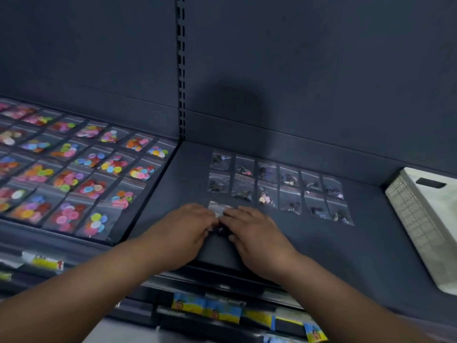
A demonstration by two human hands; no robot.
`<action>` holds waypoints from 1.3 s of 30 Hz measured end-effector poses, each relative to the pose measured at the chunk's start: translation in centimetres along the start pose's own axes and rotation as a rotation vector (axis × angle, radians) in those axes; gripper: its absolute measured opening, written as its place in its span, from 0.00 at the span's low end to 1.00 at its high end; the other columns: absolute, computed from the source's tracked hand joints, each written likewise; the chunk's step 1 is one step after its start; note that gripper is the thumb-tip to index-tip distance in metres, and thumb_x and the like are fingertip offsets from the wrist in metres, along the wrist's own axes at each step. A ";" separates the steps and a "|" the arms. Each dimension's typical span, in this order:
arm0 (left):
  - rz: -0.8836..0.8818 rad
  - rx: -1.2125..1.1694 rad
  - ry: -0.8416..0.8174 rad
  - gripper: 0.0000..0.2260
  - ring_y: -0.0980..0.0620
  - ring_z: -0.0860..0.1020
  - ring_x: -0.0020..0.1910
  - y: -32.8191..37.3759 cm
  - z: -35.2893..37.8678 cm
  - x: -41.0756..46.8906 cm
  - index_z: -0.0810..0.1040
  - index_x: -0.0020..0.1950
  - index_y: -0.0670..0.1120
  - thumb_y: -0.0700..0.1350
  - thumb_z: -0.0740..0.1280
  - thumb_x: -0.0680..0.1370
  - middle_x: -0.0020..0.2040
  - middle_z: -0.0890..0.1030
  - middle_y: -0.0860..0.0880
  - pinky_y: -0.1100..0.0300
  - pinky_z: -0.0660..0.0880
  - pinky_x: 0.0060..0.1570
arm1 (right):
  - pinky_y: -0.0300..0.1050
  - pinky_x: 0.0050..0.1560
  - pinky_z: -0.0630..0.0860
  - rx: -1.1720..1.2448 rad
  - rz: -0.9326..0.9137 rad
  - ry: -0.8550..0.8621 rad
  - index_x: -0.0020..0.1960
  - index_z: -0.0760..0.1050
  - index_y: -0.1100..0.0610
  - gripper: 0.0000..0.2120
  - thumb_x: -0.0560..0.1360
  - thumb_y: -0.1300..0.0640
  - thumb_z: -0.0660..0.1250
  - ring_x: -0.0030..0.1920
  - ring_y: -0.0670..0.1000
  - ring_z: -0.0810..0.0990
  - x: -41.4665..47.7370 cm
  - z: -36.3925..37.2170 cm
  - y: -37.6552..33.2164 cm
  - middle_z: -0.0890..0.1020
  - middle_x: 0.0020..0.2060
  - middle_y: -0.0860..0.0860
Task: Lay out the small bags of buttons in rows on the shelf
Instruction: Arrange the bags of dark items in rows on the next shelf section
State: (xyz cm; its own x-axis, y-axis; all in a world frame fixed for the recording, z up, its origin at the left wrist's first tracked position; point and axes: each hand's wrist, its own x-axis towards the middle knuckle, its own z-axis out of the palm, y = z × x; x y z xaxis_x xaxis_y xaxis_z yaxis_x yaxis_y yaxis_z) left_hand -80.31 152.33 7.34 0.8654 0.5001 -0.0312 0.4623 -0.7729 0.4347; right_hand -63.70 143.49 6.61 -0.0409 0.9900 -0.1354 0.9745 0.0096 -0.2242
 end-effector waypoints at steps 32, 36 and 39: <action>0.005 0.050 0.068 0.24 0.55 0.57 0.74 -0.9 -2.0 1.4 0.59 0.76 0.53 0.50 0.60 0.80 0.76 0.60 0.53 0.66 0.52 0.69 | 0.45 0.74 0.56 0.019 0.025 0.153 0.73 0.63 0.54 0.22 0.79 0.56 0.58 0.72 0.54 0.62 0.7 -1.2 0.2 0.64 0.73 0.51; 0.041 0.099 0.103 0.25 0.54 0.57 0.74 1.6 -2.9 3.1 0.59 0.76 0.52 0.53 0.60 0.80 0.76 0.60 0.52 0.62 0.54 0.71 | 0.50 0.70 0.60 -0.049 0.100 0.247 0.70 0.68 0.56 0.23 0.76 0.52 0.58 0.69 0.58 0.68 -1.2 -2.7 1.9 0.70 0.69 0.55; 0.104 0.153 0.103 0.26 0.53 0.57 0.74 4.1 -3.3 4.7 0.58 0.76 0.51 0.54 0.60 0.79 0.76 0.60 0.52 0.60 0.55 0.72 | 0.50 0.70 0.60 -0.074 0.160 0.300 0.70 0.69 0.56 0.24 0.76 0.49 0.60 0.70 0.58 0.66 -3.5 -4.6 3.6 0.69 0.70 0.56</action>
State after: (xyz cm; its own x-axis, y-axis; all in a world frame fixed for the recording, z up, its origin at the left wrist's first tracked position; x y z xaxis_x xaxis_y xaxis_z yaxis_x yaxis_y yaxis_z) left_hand -74.96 152.85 11.95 0.8891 0.4461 0.1024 0.4027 -0.8687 0.2883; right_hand -59.07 140.77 10.76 0.1699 0.9769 0.1293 0.9771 -0.1499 -0.1512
